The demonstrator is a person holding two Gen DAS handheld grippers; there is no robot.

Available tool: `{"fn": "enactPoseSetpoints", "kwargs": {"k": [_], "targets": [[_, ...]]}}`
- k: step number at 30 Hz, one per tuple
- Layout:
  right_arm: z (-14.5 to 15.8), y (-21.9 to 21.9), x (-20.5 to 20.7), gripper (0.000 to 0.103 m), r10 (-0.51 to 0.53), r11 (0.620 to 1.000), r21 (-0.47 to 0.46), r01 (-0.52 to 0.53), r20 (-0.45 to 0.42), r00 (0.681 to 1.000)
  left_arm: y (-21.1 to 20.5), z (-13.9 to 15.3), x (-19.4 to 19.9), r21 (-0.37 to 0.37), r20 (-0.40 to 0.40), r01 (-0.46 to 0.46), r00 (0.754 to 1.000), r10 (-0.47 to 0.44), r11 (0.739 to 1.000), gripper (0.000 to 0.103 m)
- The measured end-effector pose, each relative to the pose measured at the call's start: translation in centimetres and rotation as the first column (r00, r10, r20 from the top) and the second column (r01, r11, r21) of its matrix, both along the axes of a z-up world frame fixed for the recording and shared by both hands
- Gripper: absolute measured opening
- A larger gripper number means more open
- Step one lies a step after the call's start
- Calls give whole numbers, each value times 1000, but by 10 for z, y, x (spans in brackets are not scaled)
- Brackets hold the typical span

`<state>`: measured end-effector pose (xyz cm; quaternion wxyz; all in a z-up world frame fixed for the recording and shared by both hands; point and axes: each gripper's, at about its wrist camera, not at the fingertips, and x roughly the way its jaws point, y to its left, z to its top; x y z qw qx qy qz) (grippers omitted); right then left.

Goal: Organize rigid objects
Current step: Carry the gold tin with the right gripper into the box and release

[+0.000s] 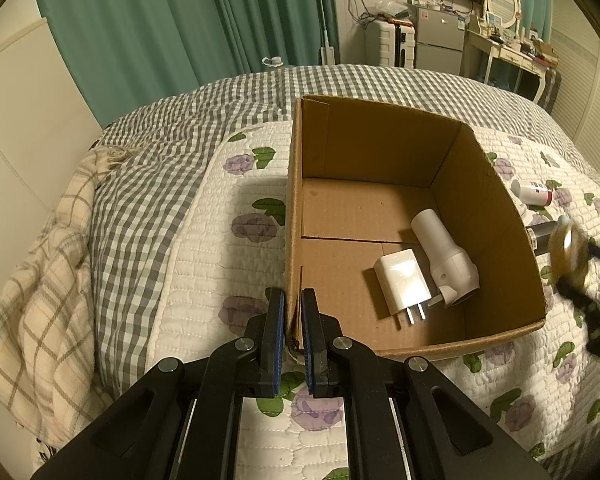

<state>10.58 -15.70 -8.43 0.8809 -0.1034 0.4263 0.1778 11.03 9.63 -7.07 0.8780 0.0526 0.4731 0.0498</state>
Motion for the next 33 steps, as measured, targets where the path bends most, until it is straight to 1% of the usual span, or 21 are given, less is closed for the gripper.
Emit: {"fn": "enactPoseSetpoints", "kwargs": {"k": [6,9,12,16,20,24,26,29,33], "targets": [[67,16,14,77,49,998,32,-53,119,992,0,0,0,-2,1,1,1000,-1,1000,8],[87,33,22,77,78,995,50,-87,156,985,-1,0,0,-4,1,6,1000,-6,1000,8],[96,59,31,77,125,989,62,-138,174,977,-1,1,-1,-14,1,8,1000,-8,1000,8],[87,95,45,77,186,977,77,-199,145,972,1,1,0,-29,2,9,1000,-9,1000,8],[61,131,57,77,227,970,70,-234,97,969,3,2,0,-41,-1,14,1000,-14,999,8],[40,155,57,77,245,967,47,-249,78,966,5,3,0,-55,-3,19,1000,-19,998,8],[32,163,58,77,249,967,39,-252,64,966,4,3,-1,-60,-2,22,1000,-22,998,8],[28,163,58,77,239,970,17,-241,59,969,5,3,-1,-67,-1,20,1000,-20,998,8],[26,160,59,77,230,972,29,-232,50,972,5,3,-1,-61,-1,20,1000,-20,998,8]]}}
